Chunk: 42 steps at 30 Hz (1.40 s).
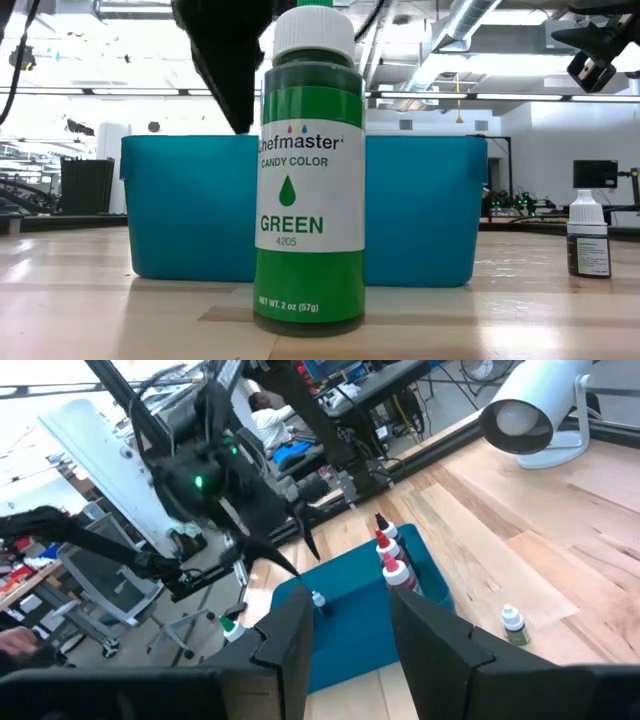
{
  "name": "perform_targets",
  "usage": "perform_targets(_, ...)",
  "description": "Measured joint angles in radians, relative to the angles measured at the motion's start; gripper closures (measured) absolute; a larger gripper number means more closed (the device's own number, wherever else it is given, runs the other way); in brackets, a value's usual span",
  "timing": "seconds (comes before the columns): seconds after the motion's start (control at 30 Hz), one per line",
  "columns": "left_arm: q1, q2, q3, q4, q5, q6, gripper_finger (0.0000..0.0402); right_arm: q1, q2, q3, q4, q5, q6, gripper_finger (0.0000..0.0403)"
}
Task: Pick & Place food coloring
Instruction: Put the small green food coloring bottle into the blue bin
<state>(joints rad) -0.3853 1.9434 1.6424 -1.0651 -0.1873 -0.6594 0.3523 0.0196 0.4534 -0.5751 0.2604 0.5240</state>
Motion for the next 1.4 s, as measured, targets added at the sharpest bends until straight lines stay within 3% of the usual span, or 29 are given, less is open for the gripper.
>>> perform_targets(0.2,0.006,-0.110,0.000,0.000,0.052,-0.097,0.0227,0.000,0.000,0.000,0.000,0.000,0.000,0.0277)
perform_targets(0.43,-0.017,-0.232,0.000,-0.004,0.040,-0.205,0.0227,0.000,0.000,0.000,0.000,0.000,0.000,0.0277)
perform_targets(0.8,-0.093,-0.321,0.000,-0.087,-0.229,-0.234,0.0227,0.000,0.000,0.000,0.000,0.000,0.000,0.0277)
perform_targets(1.07,-0.088,-0.331,-0.005,-0.111,-0.245,-0.200,0.0227,0.000,0.000,0.000,0.000,-0.004,-0.019,0.0277)
perform_targets(1.4,-0.028,-0.331,-0.006,-0.113,-0.283,-0.109,0.0227,0.000,0.096,0.006,0.050,-0.170,-0.036,0.0277)
